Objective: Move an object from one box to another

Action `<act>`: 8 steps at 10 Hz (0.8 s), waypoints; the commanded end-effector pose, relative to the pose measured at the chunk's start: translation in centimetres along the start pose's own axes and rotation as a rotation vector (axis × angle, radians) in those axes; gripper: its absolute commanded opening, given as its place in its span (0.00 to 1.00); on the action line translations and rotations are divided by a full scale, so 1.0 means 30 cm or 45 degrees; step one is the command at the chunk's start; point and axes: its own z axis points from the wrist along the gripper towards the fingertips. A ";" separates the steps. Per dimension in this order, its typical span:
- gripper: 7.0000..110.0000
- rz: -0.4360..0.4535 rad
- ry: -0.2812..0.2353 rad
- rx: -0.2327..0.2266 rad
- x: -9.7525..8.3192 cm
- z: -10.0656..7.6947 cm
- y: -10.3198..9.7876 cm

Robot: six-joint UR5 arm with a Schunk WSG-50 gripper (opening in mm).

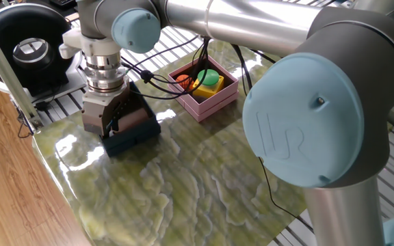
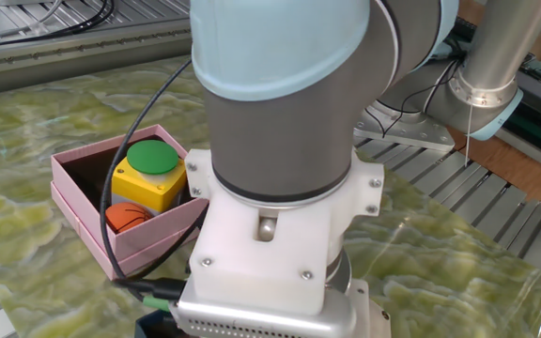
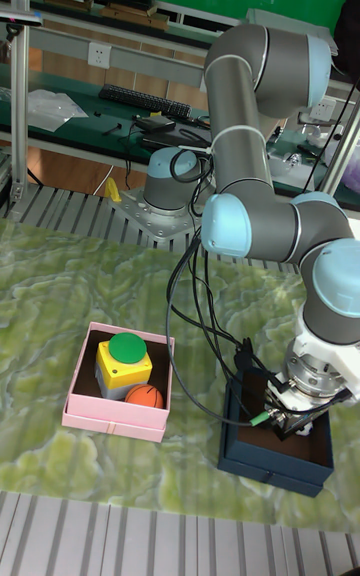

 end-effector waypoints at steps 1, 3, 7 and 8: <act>0.36 0.041 -0.013 -0.023 -0.012 -0.010 0.015; 0.15 0.068 -0.002 -0.007 -0.007 -0.015 0.010; 0.00 0.088 -0.006 0.002 -0.016 -0.012 0.013; 0.00 0.090 -0.009 0.001 -0.020 -0.014 0.015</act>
